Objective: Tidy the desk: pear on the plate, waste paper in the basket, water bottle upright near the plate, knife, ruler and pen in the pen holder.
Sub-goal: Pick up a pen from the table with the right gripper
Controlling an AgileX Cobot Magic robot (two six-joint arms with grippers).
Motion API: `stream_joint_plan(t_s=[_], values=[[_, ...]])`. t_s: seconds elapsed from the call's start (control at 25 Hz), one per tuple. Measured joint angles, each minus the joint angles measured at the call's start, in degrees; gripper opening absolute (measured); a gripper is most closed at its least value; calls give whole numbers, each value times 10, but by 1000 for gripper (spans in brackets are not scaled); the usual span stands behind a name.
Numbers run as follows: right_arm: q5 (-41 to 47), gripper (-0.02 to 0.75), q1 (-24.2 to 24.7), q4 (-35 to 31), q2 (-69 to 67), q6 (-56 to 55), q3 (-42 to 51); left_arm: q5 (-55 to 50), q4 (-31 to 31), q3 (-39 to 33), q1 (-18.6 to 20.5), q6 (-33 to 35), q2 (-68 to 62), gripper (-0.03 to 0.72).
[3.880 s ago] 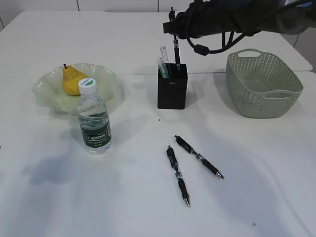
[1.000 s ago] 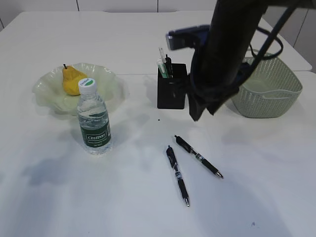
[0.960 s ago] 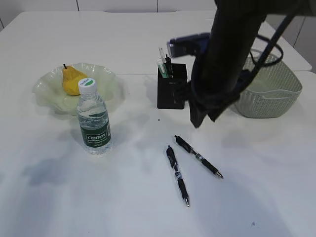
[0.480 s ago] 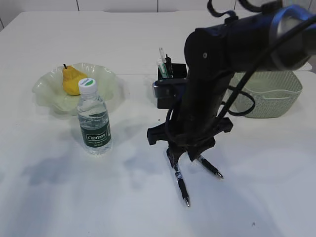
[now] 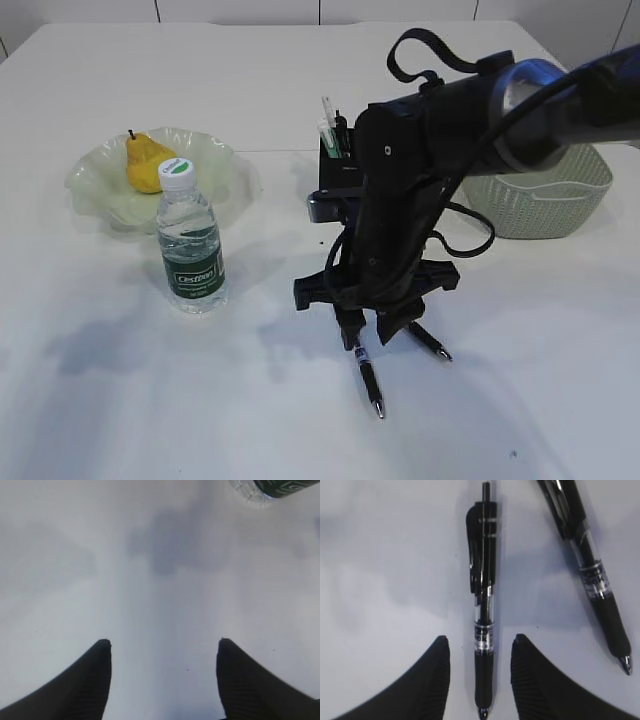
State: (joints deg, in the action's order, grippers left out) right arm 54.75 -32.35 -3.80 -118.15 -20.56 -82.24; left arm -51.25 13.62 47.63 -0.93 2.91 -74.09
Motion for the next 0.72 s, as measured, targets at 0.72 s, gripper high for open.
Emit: stream_joint_plan(t_s=[0.72], values=[[-1, 302, 0, 13, -48, -16, -30, 10, 0, 0, 0, 0, 0, 467]])
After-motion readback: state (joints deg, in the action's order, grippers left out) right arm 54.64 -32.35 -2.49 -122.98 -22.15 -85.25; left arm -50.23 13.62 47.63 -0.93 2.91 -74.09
